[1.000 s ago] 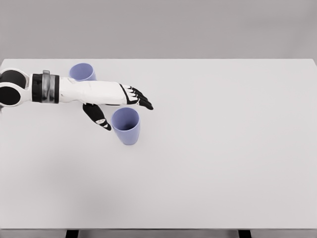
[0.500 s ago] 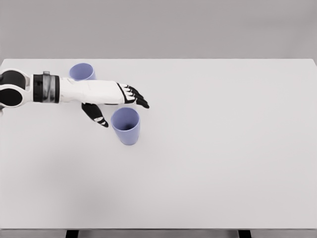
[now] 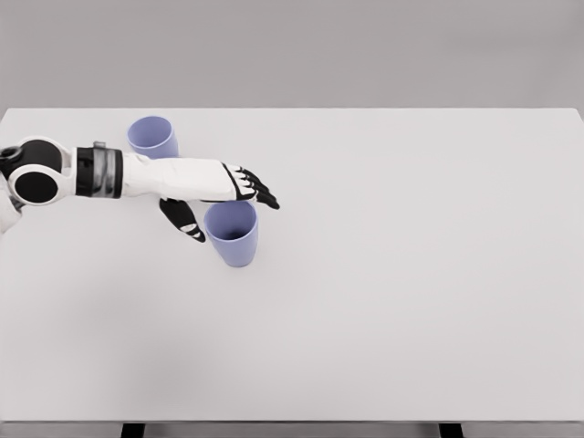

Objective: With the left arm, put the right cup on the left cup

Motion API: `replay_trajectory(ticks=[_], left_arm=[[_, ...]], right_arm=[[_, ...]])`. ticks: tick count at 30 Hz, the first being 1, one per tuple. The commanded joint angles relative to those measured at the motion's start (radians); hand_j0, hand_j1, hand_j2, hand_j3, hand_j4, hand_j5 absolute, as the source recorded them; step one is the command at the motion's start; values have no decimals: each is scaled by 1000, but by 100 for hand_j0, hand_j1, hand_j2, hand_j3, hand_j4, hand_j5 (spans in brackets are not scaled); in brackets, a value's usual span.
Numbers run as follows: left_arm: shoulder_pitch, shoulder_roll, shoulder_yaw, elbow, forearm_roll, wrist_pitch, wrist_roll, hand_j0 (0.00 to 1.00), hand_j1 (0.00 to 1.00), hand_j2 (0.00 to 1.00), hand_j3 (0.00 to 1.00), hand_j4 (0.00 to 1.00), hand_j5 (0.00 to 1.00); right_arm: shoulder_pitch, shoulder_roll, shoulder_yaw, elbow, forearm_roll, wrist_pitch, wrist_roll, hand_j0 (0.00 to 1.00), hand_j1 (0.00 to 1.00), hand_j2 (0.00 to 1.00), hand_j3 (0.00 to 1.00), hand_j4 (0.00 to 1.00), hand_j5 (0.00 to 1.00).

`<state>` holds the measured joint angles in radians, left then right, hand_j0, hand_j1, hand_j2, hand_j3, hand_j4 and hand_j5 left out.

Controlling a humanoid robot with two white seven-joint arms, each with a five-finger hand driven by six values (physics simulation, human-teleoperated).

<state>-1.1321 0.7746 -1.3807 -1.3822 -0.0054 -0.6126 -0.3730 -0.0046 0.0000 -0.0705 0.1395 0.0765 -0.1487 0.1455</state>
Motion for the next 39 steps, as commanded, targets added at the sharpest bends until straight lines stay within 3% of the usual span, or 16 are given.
replay_trajectory(ticks=[1, 16, 17, 18, 20, 29, 33, 35, 39], left_arm=[[5, -3, 2, 2, 5, 2, 2, 100, 100, 100, 100, 100, 100], [40, -24, 9, 43, -27, 2, 5, 97, 97, 97, 97, 97, 97], [40, -24, 11, 41, -38, 2, 5, 95, 95, 95, 95, 95, 95], [40, -24, 11, 41, -42, 2, 5, 82, 82, 82, 82, 82, 82], [41, -23, 14, 41, -41, 2, 5, 73, 73, 73, 73, 73, 73], [46, -14, 15, 43, -41, 2, -4, 63, 63, 63, 63, 63, 63], [45, -6, 48, 22, -31, 2, -3, 56, 56, 56, 56, 56, 56], [45, 35, 86, -14, -21, 2, -3, 55, 55, 55, 55, 55, 55], [31, 121, 89, -40, 51, 2, -1, 54, 54, 54, 54, 54, 54]], right_arm=[[0, 0, 0, 0, 0, 0, 0, 100, 100, 100, 100, 100, 100], [0, 0, 0, 0, 0, 0, 0, 100, 100, 100, 100, 100, 100], [0, 0, 0, 0, 0, 0, 0, 100, 100, 100, 100, 100, 100], [0, 0, 0, 0, 0, 0, 0, 100, 100, 100, 100, 100, 100], [0, 0, 0, 0, 0, 0, 0, 100, 100, 100, 100, 100, 100], [0, 0, 0, 0, 0, 0, 0, 100, 100, 100, 100, 100, 100], [0, 0, 0, 0, 0, 0, 0, 100, 100, 100, 100, 100, 100], [0, 0, 0, 0, 0, 0, 0, 100, 100, 100, 100, 100, 100], [0, 0, 0, 0, 0, 0, 0, 100, 100, 100, 100, 100, 100]])
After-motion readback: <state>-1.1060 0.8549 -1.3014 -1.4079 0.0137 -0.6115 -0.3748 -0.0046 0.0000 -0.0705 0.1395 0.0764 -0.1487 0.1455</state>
